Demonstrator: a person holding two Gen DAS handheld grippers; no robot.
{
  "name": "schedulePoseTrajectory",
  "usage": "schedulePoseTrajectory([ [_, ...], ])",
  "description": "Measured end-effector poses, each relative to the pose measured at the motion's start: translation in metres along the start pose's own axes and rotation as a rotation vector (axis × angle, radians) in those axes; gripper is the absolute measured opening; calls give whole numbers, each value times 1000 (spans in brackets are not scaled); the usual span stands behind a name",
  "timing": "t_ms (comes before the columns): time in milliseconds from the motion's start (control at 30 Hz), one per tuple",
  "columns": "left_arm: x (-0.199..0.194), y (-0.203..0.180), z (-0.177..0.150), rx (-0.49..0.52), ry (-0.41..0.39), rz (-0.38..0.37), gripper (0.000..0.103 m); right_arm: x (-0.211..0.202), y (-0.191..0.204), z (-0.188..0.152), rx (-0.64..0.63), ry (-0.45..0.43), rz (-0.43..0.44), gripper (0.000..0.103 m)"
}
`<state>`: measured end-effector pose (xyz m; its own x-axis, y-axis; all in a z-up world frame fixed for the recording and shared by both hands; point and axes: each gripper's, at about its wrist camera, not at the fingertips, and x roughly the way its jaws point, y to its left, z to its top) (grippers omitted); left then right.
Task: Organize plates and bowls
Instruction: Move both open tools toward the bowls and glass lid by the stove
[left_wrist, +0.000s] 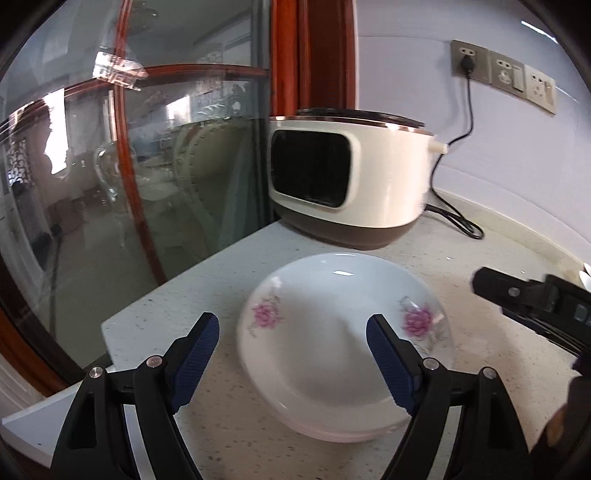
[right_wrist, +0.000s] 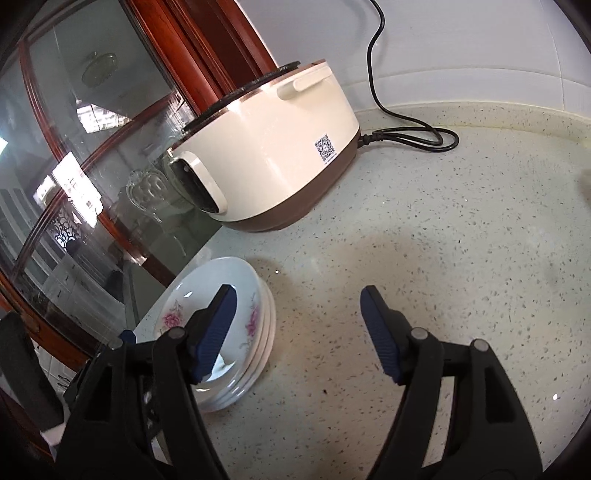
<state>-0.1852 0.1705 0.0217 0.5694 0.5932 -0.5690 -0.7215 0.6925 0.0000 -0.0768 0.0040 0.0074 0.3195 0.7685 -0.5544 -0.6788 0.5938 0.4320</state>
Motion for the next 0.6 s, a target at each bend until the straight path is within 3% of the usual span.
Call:
schedulePoseTrajectory([
  [133,-1,-8,-6,26,21,-37,83,-16,5,5,-60,-100,-2,73],
  [200,-6,-11,-8,28,29,-54,83,-28,7,9,-109,-165,-15,78],
  [300,-15,-22,-12,31,52,-102,83,-43,0,19,-114,-199,-14,81],
  [433,-33,-43,-19,83,49,-171,83,-79,-20,26,-79,-205,-104,82],
  [500,-39,-53,-19,93,59,-223,83,-111,-38,22,-79,-256,-230,82],
  [600,-46,-78,-19,109,72,-308,83,-152,-82,17,26,-274,-313,82],
])
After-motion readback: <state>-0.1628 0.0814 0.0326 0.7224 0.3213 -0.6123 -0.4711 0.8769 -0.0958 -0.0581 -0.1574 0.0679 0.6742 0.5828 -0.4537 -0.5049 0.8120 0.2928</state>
